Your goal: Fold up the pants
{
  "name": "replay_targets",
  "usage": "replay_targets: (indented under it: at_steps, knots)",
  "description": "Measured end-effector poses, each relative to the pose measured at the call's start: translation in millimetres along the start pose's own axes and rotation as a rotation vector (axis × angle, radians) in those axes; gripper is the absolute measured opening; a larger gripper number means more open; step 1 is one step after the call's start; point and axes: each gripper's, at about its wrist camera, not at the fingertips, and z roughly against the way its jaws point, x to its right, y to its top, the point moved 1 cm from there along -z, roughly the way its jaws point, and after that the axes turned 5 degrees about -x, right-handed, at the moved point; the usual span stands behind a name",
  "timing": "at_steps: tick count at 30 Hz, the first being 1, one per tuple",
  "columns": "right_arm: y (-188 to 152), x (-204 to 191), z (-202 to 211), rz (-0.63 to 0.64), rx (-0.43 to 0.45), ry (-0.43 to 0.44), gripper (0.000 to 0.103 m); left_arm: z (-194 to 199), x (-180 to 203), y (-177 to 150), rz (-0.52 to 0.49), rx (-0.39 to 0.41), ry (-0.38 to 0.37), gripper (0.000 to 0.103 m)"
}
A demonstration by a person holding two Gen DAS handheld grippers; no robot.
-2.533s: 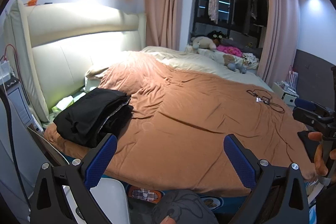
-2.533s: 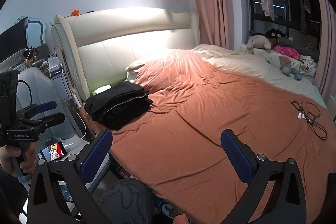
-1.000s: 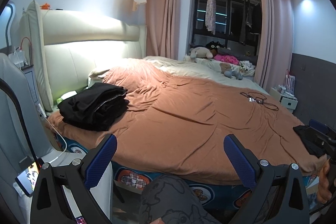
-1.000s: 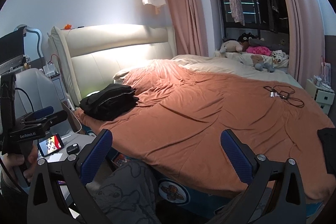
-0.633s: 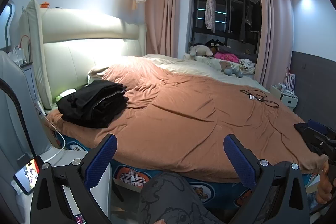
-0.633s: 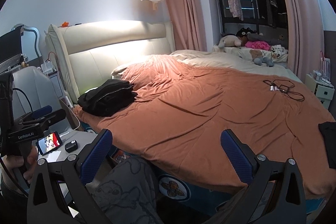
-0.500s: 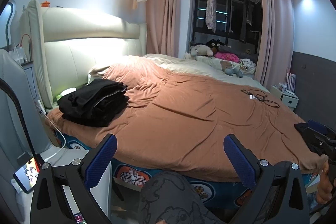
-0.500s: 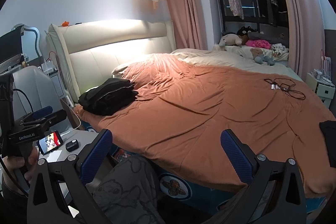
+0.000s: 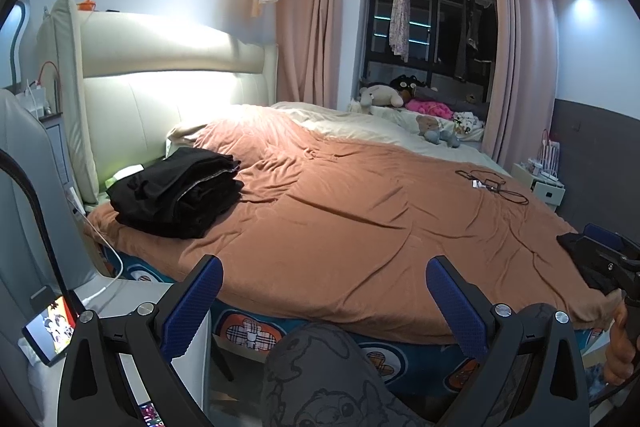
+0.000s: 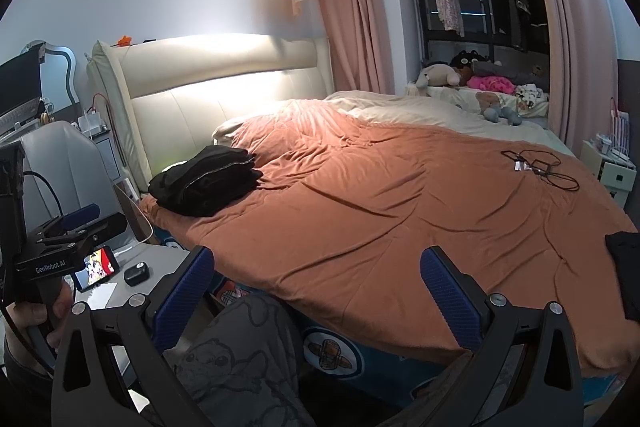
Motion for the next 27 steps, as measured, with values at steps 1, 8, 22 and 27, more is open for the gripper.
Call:
replay_targets:
  at_steps: [1,8,22,27]
  knots:
    - [0.2,0.3,0.4,0.0,-0.001,0.0,0.103,0.4,-0.3,-0.1,0.001,0.0,-0.001,0.103]
    - [1.3,1.7,2.3,0.001,-0.004,-0.002,0.103,2.2,-0.2,0.0,0.0,0.003,-0.002,0.103]
    - [1.1,4.4,5.2,0.003,-0.014,0.0,0.103,4.7,-1.9,-0.2,0.002,0.005,-0.006,0.103]
    - [-0.3,5.5,6.9,0.005,-0.009,0.002,0.103,6.5,-0.5,1.0,0.0,0.008,-0.011,0.103]
